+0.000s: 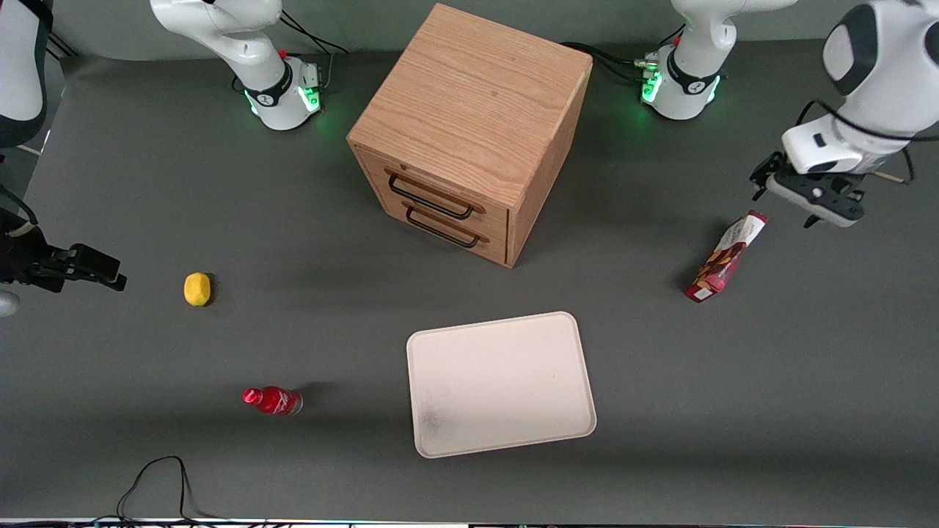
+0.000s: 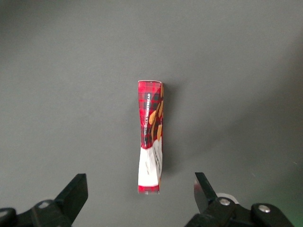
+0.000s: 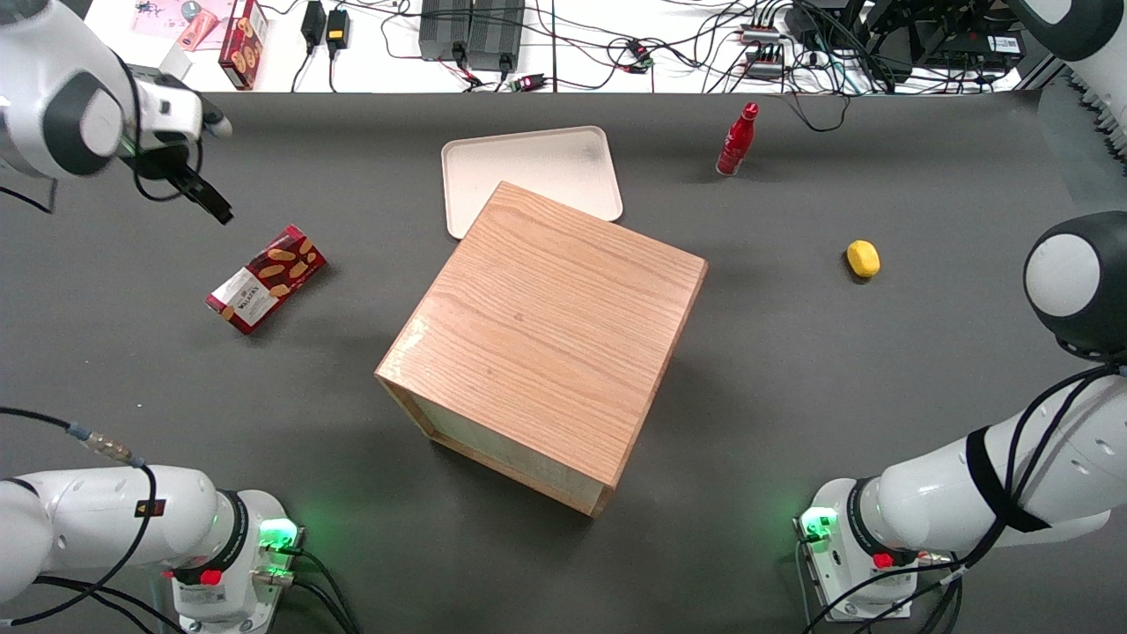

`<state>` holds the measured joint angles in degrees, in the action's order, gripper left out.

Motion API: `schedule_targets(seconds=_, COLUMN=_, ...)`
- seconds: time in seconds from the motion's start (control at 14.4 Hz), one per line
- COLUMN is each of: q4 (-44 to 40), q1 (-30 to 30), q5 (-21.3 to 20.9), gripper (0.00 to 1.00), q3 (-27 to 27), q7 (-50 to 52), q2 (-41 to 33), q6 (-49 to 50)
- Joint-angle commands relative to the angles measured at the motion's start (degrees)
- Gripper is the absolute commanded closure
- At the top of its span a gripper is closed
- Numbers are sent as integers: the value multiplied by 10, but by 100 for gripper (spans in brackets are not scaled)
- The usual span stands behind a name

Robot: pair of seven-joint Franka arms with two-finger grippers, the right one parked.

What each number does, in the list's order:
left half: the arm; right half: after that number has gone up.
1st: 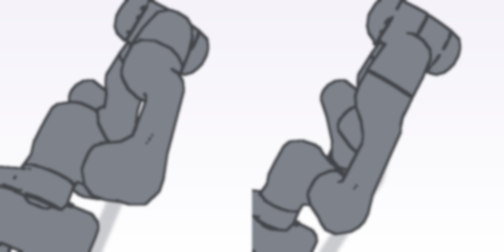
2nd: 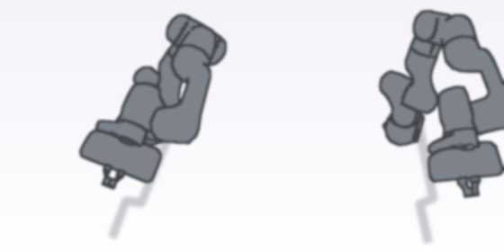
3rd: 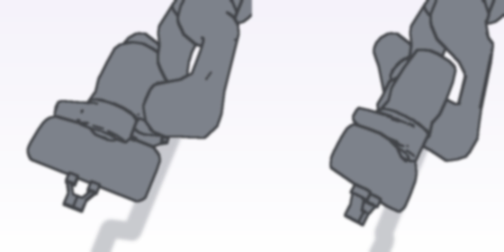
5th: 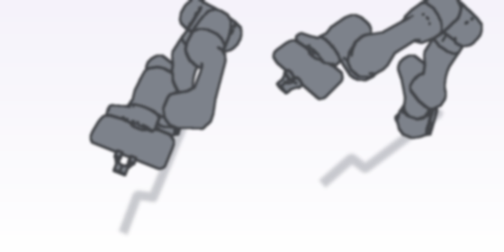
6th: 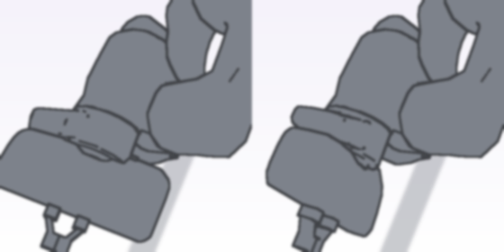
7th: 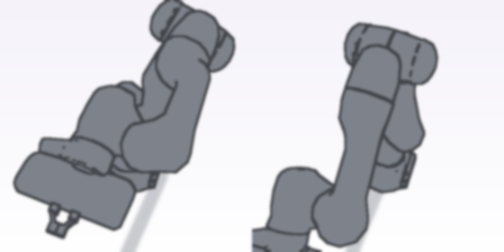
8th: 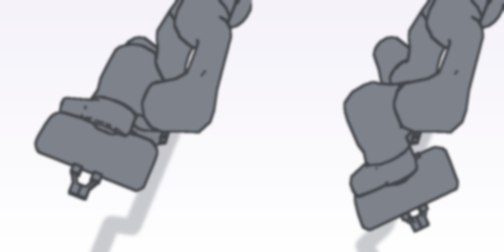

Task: Place red cookie box on tray
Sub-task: 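Move the open left gripper down over the red shortbread box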

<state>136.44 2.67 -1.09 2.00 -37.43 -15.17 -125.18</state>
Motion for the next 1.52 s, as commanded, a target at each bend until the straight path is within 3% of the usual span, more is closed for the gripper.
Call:
schedule_targets(seconds=0.0, q4=47, q1=3, q5=-5, gripper=0, q3=1, q7=-12, q2=31, q6=-91)
schedule_targets(seconds=0.21, q4=84, q1=3, q5=-5, gripper=0, q3=1, q7=-12, q2=81, q6=-191)
schedule_targets(seconds=0.69, q4=92, q1=4, q5=-5, gripper=0, q3=1, q7=-12, q2=194, q6=-317)
schedule_targets(seconds=1.39, q4=90, q1=16, q5=-5, gripper=0, q3=-1, q7=-14, q2=239, q6=-343)
schedule_targets(seconds=1.46, q4=89, q1=18, q5=-5, gripper=10, q3=-2, q7=-14, q2=239, q6=-341)
